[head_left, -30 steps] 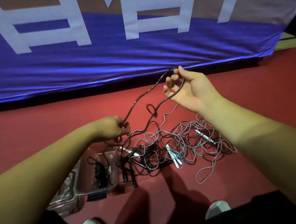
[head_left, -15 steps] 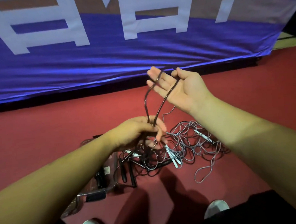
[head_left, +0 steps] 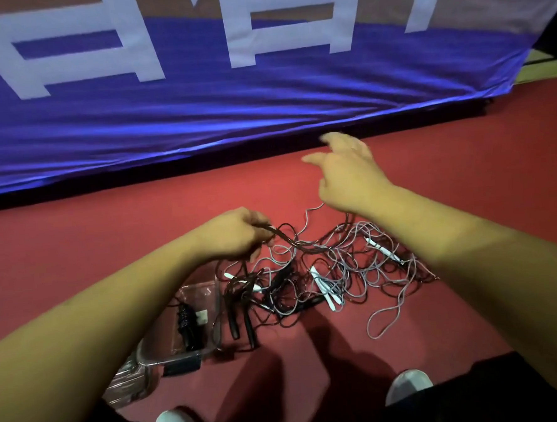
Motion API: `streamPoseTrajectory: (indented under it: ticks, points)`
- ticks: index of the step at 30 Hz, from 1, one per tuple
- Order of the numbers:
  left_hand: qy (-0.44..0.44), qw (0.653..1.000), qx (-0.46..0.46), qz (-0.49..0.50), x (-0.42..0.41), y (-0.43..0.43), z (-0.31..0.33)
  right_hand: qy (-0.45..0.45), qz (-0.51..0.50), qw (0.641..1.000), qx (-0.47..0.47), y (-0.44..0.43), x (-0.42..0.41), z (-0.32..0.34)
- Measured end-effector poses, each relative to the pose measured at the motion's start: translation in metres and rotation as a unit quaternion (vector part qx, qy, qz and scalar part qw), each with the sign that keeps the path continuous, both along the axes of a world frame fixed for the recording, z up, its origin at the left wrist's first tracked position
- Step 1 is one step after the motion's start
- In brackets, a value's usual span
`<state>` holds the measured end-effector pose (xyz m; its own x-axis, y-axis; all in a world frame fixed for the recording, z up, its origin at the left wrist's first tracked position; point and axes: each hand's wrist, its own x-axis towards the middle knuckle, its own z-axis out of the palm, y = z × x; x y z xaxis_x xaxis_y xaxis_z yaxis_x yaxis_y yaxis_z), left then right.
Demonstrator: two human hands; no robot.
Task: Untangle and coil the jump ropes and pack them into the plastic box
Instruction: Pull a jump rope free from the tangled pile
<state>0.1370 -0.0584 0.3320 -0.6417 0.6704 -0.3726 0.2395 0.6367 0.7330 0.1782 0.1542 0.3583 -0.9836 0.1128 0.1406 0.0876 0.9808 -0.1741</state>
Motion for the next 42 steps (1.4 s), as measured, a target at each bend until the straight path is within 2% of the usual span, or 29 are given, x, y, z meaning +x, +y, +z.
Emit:
streamPoseTrajectory:
  ticks: [1, 2, 3, 4, 6, 7, 8, 10, 11, 12, 15, 20, 22, 24, 25, 26, 28, 31, 33, 34, 36, 38, 40, 42]
  points:
    - [0.0, 1.0, 0.004, 0.001, 0.001, 0.001, 0.002, -0.004, 0.069, 0.996, -0.057, -0.012, 0.003, 0.007]
    - [-0.004, 1.0, 0.01, 0.004, 0.002, 0.002, 0.004, -0.039, 0.122, 0.979, -0.158, -0.024, 0.005, 0.012]
    - [-0.012, 1.0, 0.022, 0.01, 0.001, 0.002, 0.007, -0.1, 0.152, 0.953, -0.242, -0.034, 0.008, 0.013]
    - [-0.02, 0.999, 0.033, 0.016, 0.001, 0.0, 0.009, -0.166, 0.163, 0.934, -0.271, -0.042, 0.01, 0.012]
    - [-0.032, 0.998, 0.055, 0.029, -0.001, -0.003, 0.011, -0.248, 0.162, 0.917, -0.266, -0.048, 0.017, 0.003]
    - [-0.035, 0.996, 0.067, 0.039, -0.002, -0.004, 0.011, -0.257, 0.157, 0.907, -0.296, -0.048, 0.019, -0.004]
    - [-0.035, 0.995, 0.079, 0.05, -0.003, -0.006, 0.011, -0.259, 0.144, 0.887, -0.354, -0.048, 0.021, -0.009]
    - [-0.025, 0.992, 0.103, 0.066, -0.005, -0.007, 0.012, -0.263, 0.096, 0.816, -0.506, -0.05, 0.022, -0.014]
    - [-0.03, 0.99, 0.116, 0.075, -0.006, -0.009, 0.013, -0.254, 0.072, 0.793, -0.549, -0.051, 0.021, -0.014]
    - [-0.038, 0.988, 0.127, 0.082, -0.007, -0.01, 0.014, -0.235, 0.05, 0.79, -0.563, -0.049, 0.018, -0.01]
    - [-0.033, 0.994, 0.094, 0.047, -0.012, -0.019, 0.012, -0.123, -0.004, 0.846, -0.518, -0.034, 0.008, 0.001]
    - [0.008, 0.999, 0.026, -0.02, -0.017, -0.035, 0.015, 0.022, -0.14, 0.878, -0.457, 0.008, -0.004, -0.005]
    - [-0.013, 1.0, 0.017, -0.018, -0.019, -0.041, 0.009, 0.058, -0.194, 0.893, -0.401, 0.031, -0.005, -0.011]
    - [-0.069, 0.995, 0.065, 0.009, -0.02, -0.044, 0.005, 0.025, -0.191, 0.924, -0.332, 0.047, 0.001, -0.013]
    - [-0.075, 0.993, 0.086, 0.015, -0.023, -0.045, 0.004, -0.003, -0.166, 0.928, -0.333, 0.047, 0.005, -0.013]
    - [-0.067, 0.993, 0.099, 0.012, -0.024, -0.045, 0.003, -0.028, -0.129, 0.922, -0.364, 0.044, 0.009, -0.011]
    - [-0.046, 0.994, 0.099, 0.004, -0.025, -0.039, -0.003, -0.058, -0.051, 0.885, -0.46, 0.029, 0.013, -0.001]
    - [0.034, 0.998, 0.057, 0.002, -0.019, -0.024, -0.011, -0.099, 0.011, 0.84, -0.533, 0.005, 0.008, 0.02]
    - [0.032, 0.99, 0.139, 0.006, -0.01, -0.01, -0.006, -0.134, 0.044, 0.828, -0.543, -0.009, 0.007, 0.027]
    - [-0.006, 0.979, 0.204, 0.001, -0.007, -0.003, -0.002, -0.144, 0.06, 0.827, -0.54, -0.014, 0.007, 0.027]
    - [-0.099, 0.951, 0.291, -0.01, 0.0, 0.008, 0.002, -0.142, 0.079, 0.831, -0.533, -0.02, 0.008, 0.026]
    - [-0.15, 0.935, 0.32, -0.005, 0.006, 0.015, 0.0, -0.125, 0.074, 0.835, -0.531, -0.018, 0.008, 0.027]
    - [-0.172, 0.937, 0.304, 0.018, 0.01, 0.015, 0.001, -0.1, 0.041, 0.853, -0.511, -0.011, 0.007, 0.029]
    - [-0.138, 0.959, 0.245, 0.029, 0.005, 0.01, 0.005, -0.051, -0.017, 0.881, -0.471, -0.002, 0.006, 0.03]
